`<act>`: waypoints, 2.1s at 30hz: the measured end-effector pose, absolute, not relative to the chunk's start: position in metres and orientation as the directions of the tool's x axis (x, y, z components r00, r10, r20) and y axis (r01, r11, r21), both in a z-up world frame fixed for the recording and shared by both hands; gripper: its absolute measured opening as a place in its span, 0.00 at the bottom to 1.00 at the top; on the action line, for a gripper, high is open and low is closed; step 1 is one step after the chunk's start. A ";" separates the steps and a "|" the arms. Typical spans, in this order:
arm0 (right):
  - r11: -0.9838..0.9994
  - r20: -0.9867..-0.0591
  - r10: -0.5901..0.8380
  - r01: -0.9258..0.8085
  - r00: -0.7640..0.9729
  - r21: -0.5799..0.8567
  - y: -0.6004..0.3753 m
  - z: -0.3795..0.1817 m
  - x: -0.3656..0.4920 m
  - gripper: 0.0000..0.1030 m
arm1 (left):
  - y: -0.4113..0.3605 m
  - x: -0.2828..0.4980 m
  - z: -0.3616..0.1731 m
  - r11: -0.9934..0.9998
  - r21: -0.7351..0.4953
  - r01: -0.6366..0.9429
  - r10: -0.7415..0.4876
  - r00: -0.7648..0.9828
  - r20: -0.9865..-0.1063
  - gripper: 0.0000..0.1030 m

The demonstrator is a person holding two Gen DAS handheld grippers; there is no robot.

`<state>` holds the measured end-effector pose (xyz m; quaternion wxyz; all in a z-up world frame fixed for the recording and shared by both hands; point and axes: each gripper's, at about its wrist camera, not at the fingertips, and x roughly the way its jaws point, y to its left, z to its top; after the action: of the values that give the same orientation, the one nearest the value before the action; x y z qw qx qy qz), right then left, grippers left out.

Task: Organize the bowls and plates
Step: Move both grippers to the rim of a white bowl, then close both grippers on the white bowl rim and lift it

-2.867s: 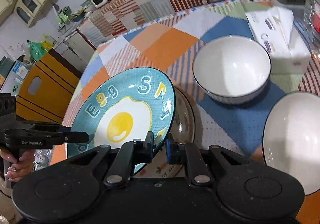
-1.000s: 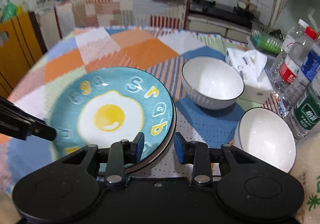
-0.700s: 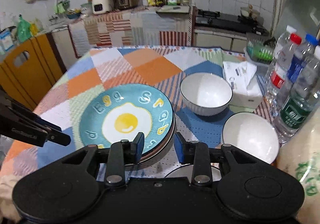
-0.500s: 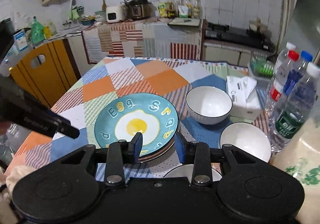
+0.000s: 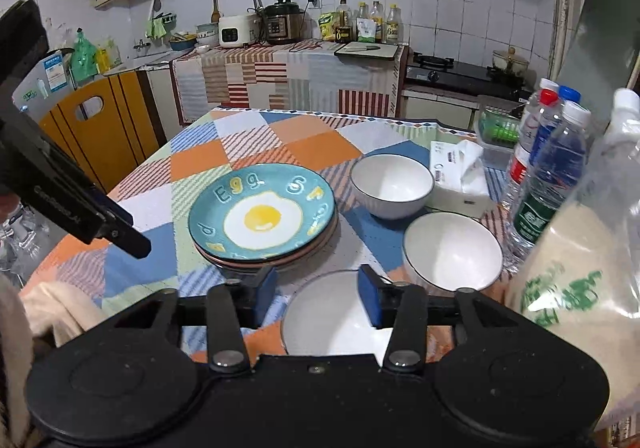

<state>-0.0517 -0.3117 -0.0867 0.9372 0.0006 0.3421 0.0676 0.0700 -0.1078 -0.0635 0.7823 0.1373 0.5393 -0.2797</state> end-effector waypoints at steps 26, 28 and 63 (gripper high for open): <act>0.962 -0.772 0.025 0.195 0.635 0.191 -0.366 -0.193 -0.019 0.34 | -0.191 0.074 -0.146 0.760 -0.162 0.629 -0.436 0.308 -0.846 0.59; 0.933 -0.772 0.075 0.228 0.631 0.277 -0.372 -0.196 -0.018 0.22 | -0.193 0.076 -0.151 0.755 -0.195 0.627 -0.452 0.280 -0.847 0.56; 0.887 -0.833 0.291 0.193 0.469 0.419 -0.293 -0.191 0.027 0.17 | -0.097 0.089 -0.155 0.861 -0.223 0.458 -0.303 0.109 -0.947 0.10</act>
<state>0.0270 -0.2926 -0.1910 0.8241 0.2358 0.5142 0.0297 0.0885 -0.0971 -0.1545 0.7422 0.0626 0.6161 -0.2563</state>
